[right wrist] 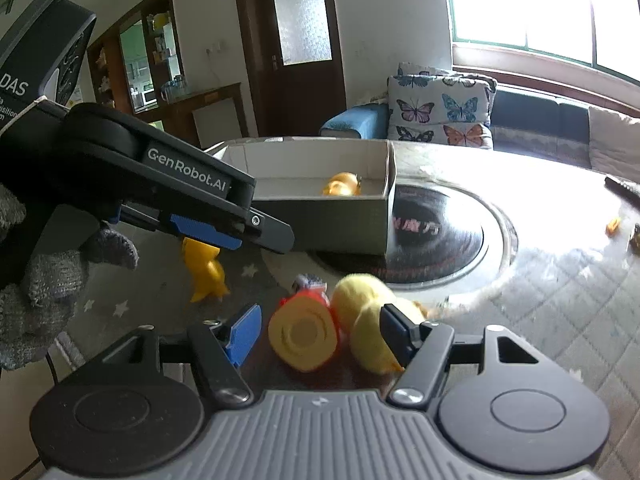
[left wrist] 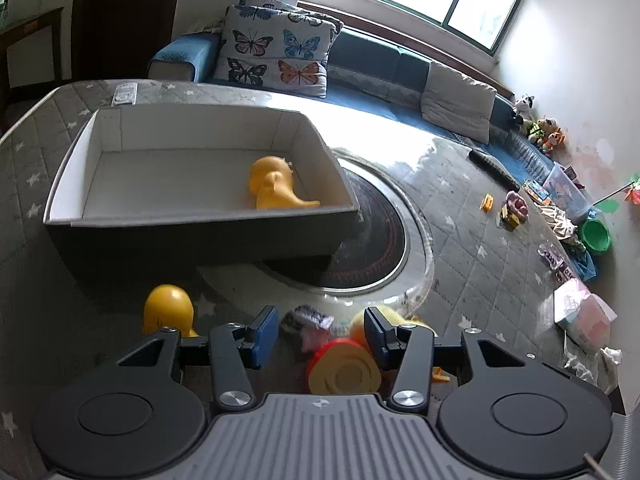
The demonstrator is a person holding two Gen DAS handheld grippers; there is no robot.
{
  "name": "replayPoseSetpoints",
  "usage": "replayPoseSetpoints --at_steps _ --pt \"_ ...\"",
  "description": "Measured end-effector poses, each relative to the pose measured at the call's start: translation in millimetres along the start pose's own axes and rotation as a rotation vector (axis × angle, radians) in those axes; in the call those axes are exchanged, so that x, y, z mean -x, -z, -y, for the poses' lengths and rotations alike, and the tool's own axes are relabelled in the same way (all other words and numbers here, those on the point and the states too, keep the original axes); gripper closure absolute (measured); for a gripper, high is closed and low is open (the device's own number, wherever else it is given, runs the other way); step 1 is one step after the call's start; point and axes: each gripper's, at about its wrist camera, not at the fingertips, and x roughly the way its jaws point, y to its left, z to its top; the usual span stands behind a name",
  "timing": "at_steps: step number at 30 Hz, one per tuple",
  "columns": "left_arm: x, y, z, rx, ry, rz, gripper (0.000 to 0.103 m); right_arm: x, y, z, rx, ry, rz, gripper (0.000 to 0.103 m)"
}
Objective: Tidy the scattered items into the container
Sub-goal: 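Move the left tool back to the red-rimmed yellow fruit slice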
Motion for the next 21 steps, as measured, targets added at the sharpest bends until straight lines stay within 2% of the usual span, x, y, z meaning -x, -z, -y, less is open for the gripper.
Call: replayPoseSetpoints --at_steps 21 --pt "-6 27 -5 0.058 -0.044 -0.04 0.055 -20 30 -6 0.004 -0.026 -0.081 0.036"
